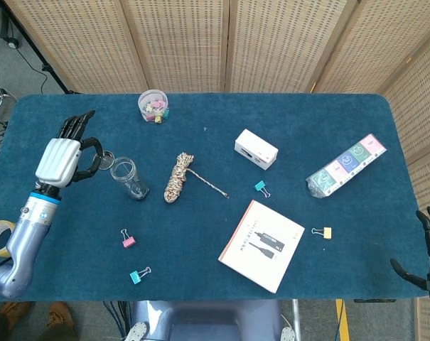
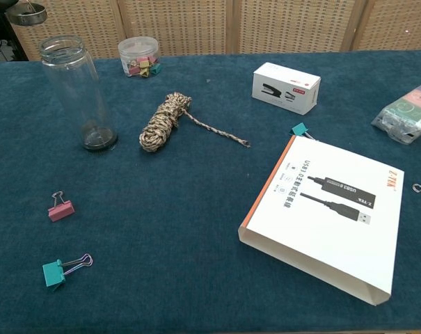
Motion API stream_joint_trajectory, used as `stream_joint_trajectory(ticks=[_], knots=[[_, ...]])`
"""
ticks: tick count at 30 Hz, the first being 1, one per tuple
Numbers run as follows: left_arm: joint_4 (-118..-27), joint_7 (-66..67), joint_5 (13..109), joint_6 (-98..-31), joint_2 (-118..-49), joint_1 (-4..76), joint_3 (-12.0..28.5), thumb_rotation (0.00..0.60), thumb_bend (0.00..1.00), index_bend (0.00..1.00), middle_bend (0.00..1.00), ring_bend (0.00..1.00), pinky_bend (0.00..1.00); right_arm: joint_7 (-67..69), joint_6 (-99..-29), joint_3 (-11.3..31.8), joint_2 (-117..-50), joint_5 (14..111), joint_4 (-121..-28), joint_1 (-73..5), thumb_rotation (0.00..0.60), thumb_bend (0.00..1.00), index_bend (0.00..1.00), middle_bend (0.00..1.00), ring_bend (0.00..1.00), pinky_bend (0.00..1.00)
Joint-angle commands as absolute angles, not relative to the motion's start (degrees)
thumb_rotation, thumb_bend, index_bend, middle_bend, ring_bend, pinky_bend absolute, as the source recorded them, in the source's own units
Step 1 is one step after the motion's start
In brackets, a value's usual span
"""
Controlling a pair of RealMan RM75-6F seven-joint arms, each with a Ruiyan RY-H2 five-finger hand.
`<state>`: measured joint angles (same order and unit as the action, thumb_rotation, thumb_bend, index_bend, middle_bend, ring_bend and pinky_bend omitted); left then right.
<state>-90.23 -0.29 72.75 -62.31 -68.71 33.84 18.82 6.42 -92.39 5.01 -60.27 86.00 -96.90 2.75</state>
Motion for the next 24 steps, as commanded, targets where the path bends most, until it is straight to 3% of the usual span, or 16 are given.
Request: stream_joint_trajectory(ticks=[1,24], knots=[[-92.0,2.1,71.1,-61.5,-68.9,35.3,19.2,0.6,0.49,0.67,0.0,0.0,0.0,6.7,-92.5,5.1,-60.2,85.9,-96.8,2.8,0.6,0.21,0.0,0.0,0.0,0.0],[-91.5,4.1,67.5,-61.7,-72.3,37.2,17.2,0.6,0.5,0.67,0.0,0.0,0.0,7.7,-92.2,5.1,-59.6,85.5,-97.0,2.9,0.6,0.21,0.0,0.0,0.0,0.0]])
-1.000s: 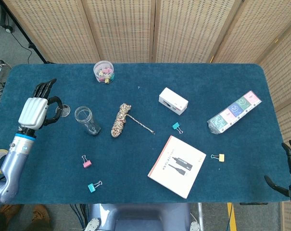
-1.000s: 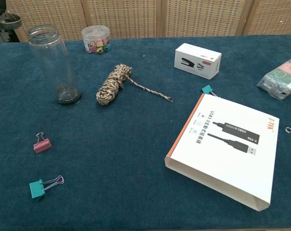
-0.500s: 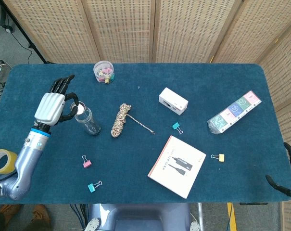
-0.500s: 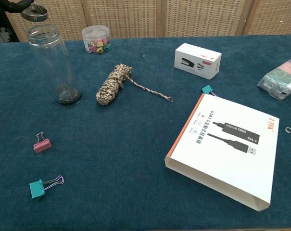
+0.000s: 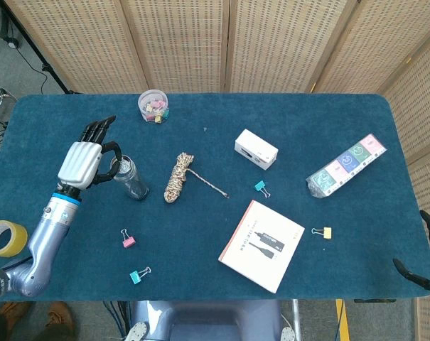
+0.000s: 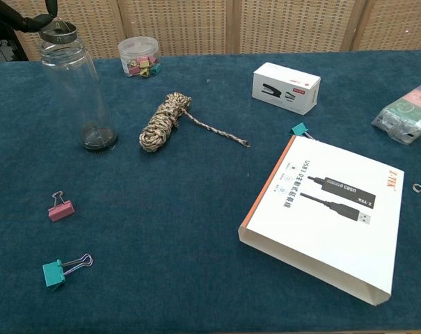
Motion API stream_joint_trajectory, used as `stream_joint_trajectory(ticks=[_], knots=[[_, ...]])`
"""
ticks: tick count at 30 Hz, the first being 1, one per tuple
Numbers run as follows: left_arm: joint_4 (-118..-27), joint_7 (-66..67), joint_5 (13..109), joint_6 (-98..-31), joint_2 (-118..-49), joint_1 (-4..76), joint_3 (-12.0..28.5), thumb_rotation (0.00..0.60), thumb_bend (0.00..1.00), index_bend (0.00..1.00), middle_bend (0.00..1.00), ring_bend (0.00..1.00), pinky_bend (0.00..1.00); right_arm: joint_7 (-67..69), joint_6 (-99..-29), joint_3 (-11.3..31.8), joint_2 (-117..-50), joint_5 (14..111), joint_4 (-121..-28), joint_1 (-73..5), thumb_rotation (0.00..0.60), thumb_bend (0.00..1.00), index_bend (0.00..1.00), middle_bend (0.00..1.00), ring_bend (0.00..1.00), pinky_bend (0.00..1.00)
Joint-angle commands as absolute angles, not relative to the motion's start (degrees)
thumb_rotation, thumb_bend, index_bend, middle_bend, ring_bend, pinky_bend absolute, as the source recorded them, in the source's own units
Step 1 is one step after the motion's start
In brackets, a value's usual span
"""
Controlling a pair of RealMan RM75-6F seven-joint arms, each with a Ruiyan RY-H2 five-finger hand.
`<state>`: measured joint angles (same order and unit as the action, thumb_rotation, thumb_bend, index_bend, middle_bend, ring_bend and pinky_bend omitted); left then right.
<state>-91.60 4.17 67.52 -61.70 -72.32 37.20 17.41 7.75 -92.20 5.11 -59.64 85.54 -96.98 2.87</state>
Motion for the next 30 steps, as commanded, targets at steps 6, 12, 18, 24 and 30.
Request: stream_joint_trajectory(ticks=[6,12,18,24,30], knots=[[-90.4,2.4,68.0,-61.7,-72.7,36.9,16.5,0.6,0.5,0.67,0.0,0.0,0.0,8.0,-92.1,5.2,-59.6,85.4,-96.8,2.8,0.6,0.21,0.0,0.0,0.0,0.0],[-88.8,1.9,68.4,-61.7,-73.8,37.3,16.0,0.6,0.5,0.67,0.0,0.0,0.0,8.1,-92.2,5.2,-59.6,85.2,-96.8,2.9,0.6,0.21,0.0,0.0,0.0,0.0],[-88.1,0.9,68.8,-61.6,-74.6,37.4,15.7,0.6,0.5,0.67,0.0,0.0,0.0,7.9,-92.1,5.2,-59.6,85.4,-96.9,2.9,0.6,0.21,0.0,0.0,0.0,0.0],[-87.3,0.8,68.8,-61.7,-75.0,37.3,15.4,0.6,0.5,0.65,0.0,0.0,0.0,8.2,-92.3,5.3,-59.5,85.2,-96.9,3.0,0.6,0.21,0.0,0.0,0.0,0.0],[-87.4,1.6,67.9,-61.1,-74.6,37.2,15.0,0.6,0.49,0.48,0.0,0.0,0.0,8.3,-92.3,5.3,-59.4,85.3,-96.8,3.0,0.6,0.21,0.0,0.0,0.0,0.0]])
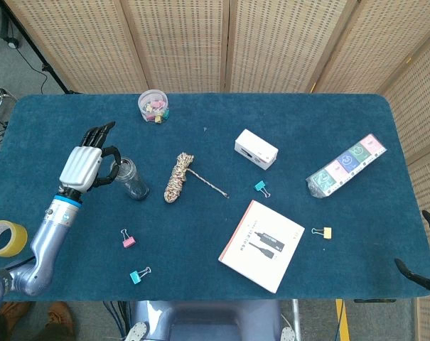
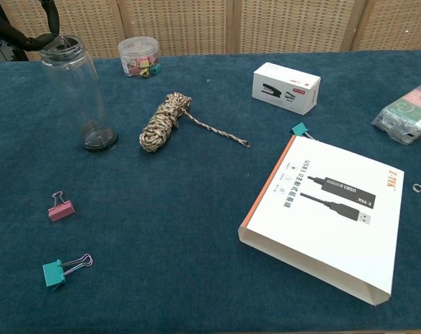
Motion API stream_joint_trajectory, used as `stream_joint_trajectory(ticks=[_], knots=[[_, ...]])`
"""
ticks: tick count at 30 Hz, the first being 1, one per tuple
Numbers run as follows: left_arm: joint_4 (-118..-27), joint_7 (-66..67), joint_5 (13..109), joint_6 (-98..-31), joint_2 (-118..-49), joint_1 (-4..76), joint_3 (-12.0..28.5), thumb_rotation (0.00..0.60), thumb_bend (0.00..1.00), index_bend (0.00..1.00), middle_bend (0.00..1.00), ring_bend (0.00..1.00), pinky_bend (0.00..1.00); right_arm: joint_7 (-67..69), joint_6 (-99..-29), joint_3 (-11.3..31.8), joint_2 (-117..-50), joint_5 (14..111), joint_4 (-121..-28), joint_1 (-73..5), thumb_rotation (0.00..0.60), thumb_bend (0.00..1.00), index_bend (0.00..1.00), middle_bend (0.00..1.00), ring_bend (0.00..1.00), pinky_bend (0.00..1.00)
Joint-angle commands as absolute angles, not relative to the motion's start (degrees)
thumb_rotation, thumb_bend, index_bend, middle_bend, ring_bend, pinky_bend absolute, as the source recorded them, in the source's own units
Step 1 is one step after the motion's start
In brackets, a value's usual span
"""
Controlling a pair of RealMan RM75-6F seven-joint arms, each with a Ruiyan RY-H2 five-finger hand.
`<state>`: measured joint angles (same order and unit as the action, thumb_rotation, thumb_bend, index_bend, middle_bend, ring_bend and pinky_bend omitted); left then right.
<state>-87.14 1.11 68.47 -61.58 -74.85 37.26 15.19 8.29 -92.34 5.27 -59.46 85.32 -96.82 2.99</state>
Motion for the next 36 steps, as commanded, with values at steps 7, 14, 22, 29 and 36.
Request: stream_joint_trajectory(ticks=[7,14,22,29,36], knots=[[-88.7,3.0,67.3,-61.3,-74.1,37.2,14.9,0.6,0.49,0.17,0.0,0.0,0.0,8.2,-92.4,5.3,-59.5,85.4,-96.9,3.0,0.6,0.21,0.0,0.0,0.0,0.0],[-90.0,1.9,68.4,-62.6,-72.9,36.4,14.9,0.6,0.48,0.1,0.0,0.0,0.0,8.2,-92.4,5.2,-59.5,85.5,-96.9,3.0,0.6,0.21,0.0,0.0,0.0,0.0],[-91.3,-0.9,70.9,-65.5,-68.4,33.0,13.6,0.6,0.3,0.0,0.0,0.0,0.0,7.8,-92.2,5.1,-59.7,85.8,-96.9,2.8,0.6,0.21,0.0,0.0,0.0,0.0],[-88.4,-3.4,73.5,-70.2,-64.7,25.8,8.8,0.6,0.15,0.0,0.0,0.0,0.0,6.7,-92.4,4.9,-60.1,86.5,-96.6,2.8,0.6,0.21,0.0,0.0,0.0,0.0],[-85.3,-8.5,76.7,-76.2,-64.5,17.6,3.3,0.6,0.06,0.0,0.0,0.0,0.0,2.6,-93.8,5.1,-61.6,87.4,-95.0,2.7,0.6,0.03,0.0,0.0,0.0,0.0]])
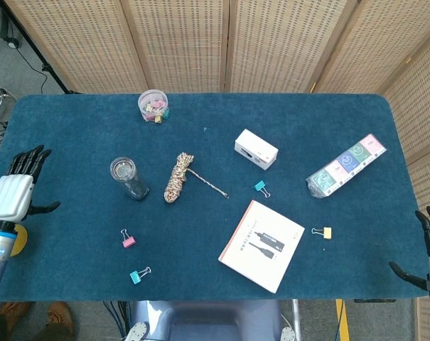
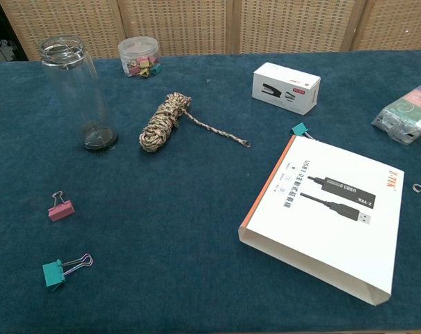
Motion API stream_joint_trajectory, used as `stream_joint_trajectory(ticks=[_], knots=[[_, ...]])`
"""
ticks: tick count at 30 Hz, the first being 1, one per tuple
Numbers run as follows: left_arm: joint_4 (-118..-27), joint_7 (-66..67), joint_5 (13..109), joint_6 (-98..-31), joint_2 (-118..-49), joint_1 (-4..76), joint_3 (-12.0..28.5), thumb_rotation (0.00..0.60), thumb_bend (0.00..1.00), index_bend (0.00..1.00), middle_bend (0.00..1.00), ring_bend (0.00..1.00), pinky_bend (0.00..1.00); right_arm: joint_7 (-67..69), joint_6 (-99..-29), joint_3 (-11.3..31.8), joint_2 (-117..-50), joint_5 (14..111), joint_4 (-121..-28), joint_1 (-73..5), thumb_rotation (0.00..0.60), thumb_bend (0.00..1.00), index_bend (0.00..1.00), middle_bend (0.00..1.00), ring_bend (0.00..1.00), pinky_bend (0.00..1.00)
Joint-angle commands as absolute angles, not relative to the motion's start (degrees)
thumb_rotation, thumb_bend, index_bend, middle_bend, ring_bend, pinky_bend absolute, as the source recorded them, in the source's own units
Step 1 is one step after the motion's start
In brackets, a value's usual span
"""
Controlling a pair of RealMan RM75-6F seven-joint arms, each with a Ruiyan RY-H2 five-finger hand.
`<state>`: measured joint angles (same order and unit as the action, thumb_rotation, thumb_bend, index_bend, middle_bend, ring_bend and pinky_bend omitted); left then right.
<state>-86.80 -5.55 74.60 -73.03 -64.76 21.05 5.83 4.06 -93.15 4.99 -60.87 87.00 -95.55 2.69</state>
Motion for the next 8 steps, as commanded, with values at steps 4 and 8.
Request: stream_joint_trajectory(ticks=[4,8], knots=[[-84.1,-9.6,79.0,-81.0,-65.1,13.3,1.3,0.6,0.05,0.0,0.0,0.0,0.0,0.3,-94.2,5.2,-62.3,87.4,-94.9,2.6,0.6,0.03,0.0,0.0,0.0,0.0],[-84.0,-8.1,79.4,-84.2,-65.8,10.8,1.0,0.6,0.05,0.0,0.0,0.0,0.0,-2.1,-94.0,5.2,-62.8,87.1,-95.0,2.5,0.6,0.02,0.0,0.0,0.0,0.0]])
